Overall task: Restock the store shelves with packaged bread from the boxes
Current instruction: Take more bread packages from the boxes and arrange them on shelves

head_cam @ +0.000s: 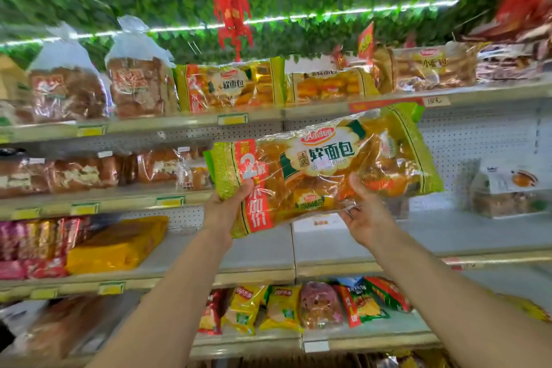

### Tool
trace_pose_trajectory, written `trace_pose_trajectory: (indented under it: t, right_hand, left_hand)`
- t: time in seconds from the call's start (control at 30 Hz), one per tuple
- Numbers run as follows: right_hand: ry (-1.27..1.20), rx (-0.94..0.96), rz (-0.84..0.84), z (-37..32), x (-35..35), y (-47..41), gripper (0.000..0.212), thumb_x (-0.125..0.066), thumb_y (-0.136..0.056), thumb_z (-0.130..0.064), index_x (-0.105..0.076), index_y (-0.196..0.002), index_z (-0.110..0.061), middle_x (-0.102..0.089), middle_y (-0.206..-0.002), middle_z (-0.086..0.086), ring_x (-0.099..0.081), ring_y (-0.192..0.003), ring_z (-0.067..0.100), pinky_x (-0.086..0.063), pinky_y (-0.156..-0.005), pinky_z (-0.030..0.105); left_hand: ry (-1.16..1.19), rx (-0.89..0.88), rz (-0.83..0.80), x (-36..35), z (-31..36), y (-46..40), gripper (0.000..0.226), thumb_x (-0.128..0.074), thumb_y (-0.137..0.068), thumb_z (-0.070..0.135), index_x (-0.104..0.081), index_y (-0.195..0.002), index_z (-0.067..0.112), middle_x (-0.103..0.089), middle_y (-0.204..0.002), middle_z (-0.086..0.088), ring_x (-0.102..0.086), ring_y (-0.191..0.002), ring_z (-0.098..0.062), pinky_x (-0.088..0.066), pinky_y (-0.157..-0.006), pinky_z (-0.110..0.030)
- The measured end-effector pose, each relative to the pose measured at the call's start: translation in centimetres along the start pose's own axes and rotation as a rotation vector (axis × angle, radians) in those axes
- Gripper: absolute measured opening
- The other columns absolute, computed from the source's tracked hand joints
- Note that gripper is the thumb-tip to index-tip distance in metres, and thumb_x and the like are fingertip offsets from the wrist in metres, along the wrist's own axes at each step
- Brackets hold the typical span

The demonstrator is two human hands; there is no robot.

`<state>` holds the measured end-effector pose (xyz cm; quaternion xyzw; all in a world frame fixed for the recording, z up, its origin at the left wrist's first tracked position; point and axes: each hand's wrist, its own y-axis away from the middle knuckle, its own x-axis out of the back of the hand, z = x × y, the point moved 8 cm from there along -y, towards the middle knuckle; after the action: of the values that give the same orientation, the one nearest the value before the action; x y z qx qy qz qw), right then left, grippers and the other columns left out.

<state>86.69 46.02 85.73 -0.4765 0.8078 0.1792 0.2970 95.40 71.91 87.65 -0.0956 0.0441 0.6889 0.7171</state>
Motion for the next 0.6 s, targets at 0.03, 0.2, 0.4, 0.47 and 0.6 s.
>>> trace_pose_trajectory:
  t: [0.03, 0.2, 0.4, 0.47, 0.6]
  right_hand:
    - [0.005, 0.007, -0.008, -0.5, -0.8, -0.7, 0.062, -0.082, -0.062, -0.035, -0.062, -0.119, -0.019, -0.07, -0.115, 0.005, -0.064, -0.11, 0.022, -0.048, -0.102, 0.04]
    - [0.016, -0.008, -0.053, -1.9, -4.6, -4.4, 0.042, -0.079, -0.076, -0.03, -0.062, -0.112, -0.017, -0.071, -0.109, 0.008, -0.066, -0.102, 0.024, -0.055, -0.09, 0.037]
    - [-0.027, -0.035, -0.132, -1.8, -11.4, -9.3, 0.047, -0.077, -0.081, -0.029, -0.06, -0.122, -0.014, -0.069, -0.114, 0.011, -0.067, -0.102, 0.028, -0.058, -0.077, 0.036]
    - [0.001, -0.027, -0.165, -1.7, -14.3, -10.8, 0.05, -0.076, -0.081, -0.032, -0.059, -0.126, -0.016, -0.065, -0.122, 0.011, -0.063, -0.109, 0.028, -0.056, -0.087, 0.04]
    - [0.072, 0.02, -0.178, -2.2, -20.2, -13.6, 0.043, -0.072, -0.085, -0.037, -0.058, -0.121, -0.018, -0.06, -0.121, 0.006, -0.057, -0.107, 0.022, -0.053, -0.086, 0.035]
  left_hand:
    - [0.007, -0.02, 0.008, -0.1, 0.8, -0.6, 0.047, -0.082, -0.073, 0.043, -0.055, -0.108, 0.027, -0.071, -0.099, -0.003, -0.069, -0.097, -0.028, -0.054, -0.093, -0.05]
    - [0.023, -0.09, 0.055, -0.1, 4.0, -3.3, 0.073, -0.084, -0.063, 0.048, -0.053, -0.124, 0.023, -0.07, -0.115, -0.007, -0.066, -0.106, -0.031, -0.051, -0.097, -0.055]
    - [-0.034, -0.177, 0.122, 2.2, 9.3, -8.2, 0.046, -0.081, -0.076, 0.043, -0.063, -0.114, 0.024, -0.072, -0.107, -0.004, -0.068, -0.101, -0.027, -0.054, -0.094, -0.049]
    - [-0.032, -0.205, 0.13, 3.2, 11.5, -10.3, 0.039, -0.08, -0.077, 0.04, -0.064, -0.11, 0.024, -0.072, -0.108, -0.006, -0.069, -0.097, -0.027, -0.055, -0.091, -0.048]
    - [-0.008, -0.283, 0.143, 5.1, 16.0, -14.5, 0.043, -0.081, -0.077, 0.038, -0.063, -0.113, 0.02, -0.071, -0.111, -0.008, -0.07, -0.098, -0.028, -0.056, -0.091, -0.048]
